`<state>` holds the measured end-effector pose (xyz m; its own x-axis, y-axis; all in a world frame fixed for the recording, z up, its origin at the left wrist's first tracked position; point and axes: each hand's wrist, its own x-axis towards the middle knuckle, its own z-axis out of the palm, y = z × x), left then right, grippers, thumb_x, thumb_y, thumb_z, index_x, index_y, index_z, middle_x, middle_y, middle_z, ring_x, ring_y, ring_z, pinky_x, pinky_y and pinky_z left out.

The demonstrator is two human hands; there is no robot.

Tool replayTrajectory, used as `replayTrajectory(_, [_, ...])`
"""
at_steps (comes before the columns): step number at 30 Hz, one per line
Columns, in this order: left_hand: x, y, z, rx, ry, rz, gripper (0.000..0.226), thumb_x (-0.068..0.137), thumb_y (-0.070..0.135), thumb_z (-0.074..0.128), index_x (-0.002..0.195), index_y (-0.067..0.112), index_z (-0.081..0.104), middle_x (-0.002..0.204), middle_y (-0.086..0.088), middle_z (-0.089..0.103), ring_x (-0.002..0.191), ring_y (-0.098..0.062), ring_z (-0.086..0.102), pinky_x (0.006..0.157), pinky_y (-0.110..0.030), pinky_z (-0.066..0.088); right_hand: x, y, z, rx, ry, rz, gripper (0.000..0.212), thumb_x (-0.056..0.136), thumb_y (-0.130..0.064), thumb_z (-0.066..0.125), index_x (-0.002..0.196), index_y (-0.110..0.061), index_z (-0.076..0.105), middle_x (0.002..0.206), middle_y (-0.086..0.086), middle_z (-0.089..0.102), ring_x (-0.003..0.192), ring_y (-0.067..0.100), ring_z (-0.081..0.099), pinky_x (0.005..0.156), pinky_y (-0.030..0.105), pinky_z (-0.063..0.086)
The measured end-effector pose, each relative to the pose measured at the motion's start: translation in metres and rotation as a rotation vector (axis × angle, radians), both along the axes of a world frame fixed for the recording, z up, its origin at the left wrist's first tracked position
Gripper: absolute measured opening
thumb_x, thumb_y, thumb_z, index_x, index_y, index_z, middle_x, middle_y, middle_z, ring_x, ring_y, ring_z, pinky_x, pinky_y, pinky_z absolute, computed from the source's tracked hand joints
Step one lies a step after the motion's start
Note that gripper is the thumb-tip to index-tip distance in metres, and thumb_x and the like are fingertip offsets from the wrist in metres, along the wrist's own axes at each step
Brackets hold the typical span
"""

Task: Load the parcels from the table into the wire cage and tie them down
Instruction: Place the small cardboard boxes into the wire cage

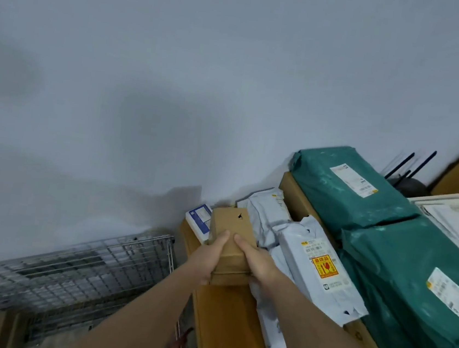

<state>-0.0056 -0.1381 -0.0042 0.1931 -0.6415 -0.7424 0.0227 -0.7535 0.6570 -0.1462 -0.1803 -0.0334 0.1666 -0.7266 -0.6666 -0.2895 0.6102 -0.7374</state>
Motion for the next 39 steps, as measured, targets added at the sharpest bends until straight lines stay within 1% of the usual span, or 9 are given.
replayTrajectory(3, [0.009, -0.001, 0.040, -0.049, -0.069, -0.084, 0.089, 0.081, 0.087, 0.042, 0.134, 0.016, 0.054, 0.088, 0.000, 0.064, 0.064, -0.014, 0.070, 0.040, -0.021, 0.048, 0.000, 0.000, 0.053, -0.068, 0.029, 0.080, 0.082, 0.060, -0.085, 0.064, 0.115, -0.024, 0.061, 0.104, 0.000, 0.072, 0.094, 0.018, 0.070, 0.081, 0.034, 0.056])
replayTrajectory(7, [0.019, -0.005, 0.106, -0.144, -0.160, -0.149, 0.090, 0.081, 0.090, 0.030, 0.130, 0.019, 0.055, 0.101, -0.005, 0.066, 0.094, -0.025, 0.066, 0.074, -0.035, 0.054, 0.002, 0.000, 0.134, -0.188, 0.119, 0.179, 0.077, 0.076, -0.083, 0.049, 0.121, -0.022, 0.061, 0.104, -0.003, 0.068, 0.092, 0.015, 0.064, 0.076, 0.033, 0.050])
replayTrajectory(11, [0.036, -0.003, 0.180, -0.254, -0.299, -0.244, 0.093, 0.082, 0.091, 0.018, 0.117, 0.017, 0.061, 0.091, -0.006, 0.067, 0.081, -0.021, 0.068, 0.063, -0.030, 0.052, 0.007, 0.003, 0.213, -0.335, 0.211, 0.284, 0.083, 0.082, -0.084, 0.040, 0.133, -0.020, 0.053, 0.114, 0.002, 0.061, 0.100, 0.022, 0.061, 0.086, 0.037, 0.049])
replayTrajectory(18, [0.077, 0.010, 0.257, -0.414, -0.420, -0.219, 0.097, 0.079, 0.092, 0.016, 0.111, 0.016, 0.066, 0.098, -0.011, 0.069, 0.090, -0.025, 0.069, 0.087, -0.039, 0.056, 0.044, 0.020, 0.298, -0.524, 0.250, 0.297, 0.087, 0.081, -0.084, 0.038, 0.131, -0.015, 0.053, 0.121, 0.008, 0.061, 0.104, 0.028, 0.062, 0.096, 0.042, 0.052])
replayTrajectory(24, [0.136, 0.057, 0.244, -0.368, -0.466, -0.183, 0.097, 0.080, 0.092, 0.014, 0.113, 0.017, 0.065, 0.097, -0.011, 0.068, 0.090, -0.027, 0.067, 0.082, -0.038, 0.054, 0.108, 0.056, 0.277, -0.504, 0.183, 0.342, 0.081, 0.081, -0.084, 0.038, 0.124, -0.018, 0.055, 0.107, 0.000, 0.061, 0.100, 0.022, 0.062, 0.099, 0.041, 0.051])
replayTrajectory(28, [0.200, 0.107, 0.211, -0.286, -0.480, -0.128, 0.094, 0.083, 0.089, 0.017, 0.118, 0.015, 0.063, 0.100, -0.012, 0.066, 0.088, -0.028, 0.067, 0.078, -0.037, 0.053, 0.177, 0.092, 0.237, -0.441, 0.149, 0.435, 0.097, 0.070, -0.094, 0.040, 0.120, -0.014, 0.064, 0.121, 0.019, 0.066, 0.104, 0.027, 0.066, 0.103, 0.049, 0.050])
replayTrajectory(31, [0.264, 0.150, 0.181, -0.233, -0.477, -0.104, 0.095, 0.083, 0.089, 0.017, 0.119, 0.014, 0.062, 0.100, -0.010, 0.066, 0.087, -0.027, 0.066, 0.078, -0.037, 0.053, 0.243, 0.127, 0.206, -0.410, 0.135, 0.490, 0.100, 0.063, -0.094, 0.045, 0.113, -0.011, 0.069, 0.124, 0.025, 0.065, 0.104, 0.031, 0.069, 0.093, 0.038, 0.053])
replayTrajectory(35, [0.353, 0.211, 0.143, -0.155, -0.473, -0.056, 0.087, 0.083, 0.089, 0.015, 0.111, 0.018, 0.057, 0.093, -0.005, 0.065, 0.082, -0.023, 0.065, 0.069, -0.032, 0.052, 0.341, 0.181, 0.168, -0.326, 0.123, 0.560, 0.083, 0.061, -0.091, 0.047, 0.101, -0.023, 0.070, 0.103, 0.003, 0.074, 0.096, 0.022, 0.071, 0.094, 0.042, 0.055])
replayTrajectory(39, [0.444, 0.276, 0.102, -0.092, -0.468, 0.011, 0.096, 0.079, 0.091, 0.014, 0.113, 0.015, 0.062, 0.083, -0.001, 0.066, 0.065, -0.016, 0.067, 0.054, -0.025, 0.053, 0.439, 0.235, 0.120, -0.248, 0.075, 0.615, 0.084, 0.059, -0.091, 0.048, 0.104, -0.022, 0.067, 0.104, 0.002, 0.073, 0.096, 0.021, 0.070, 0.095, 0.045, 0.055])
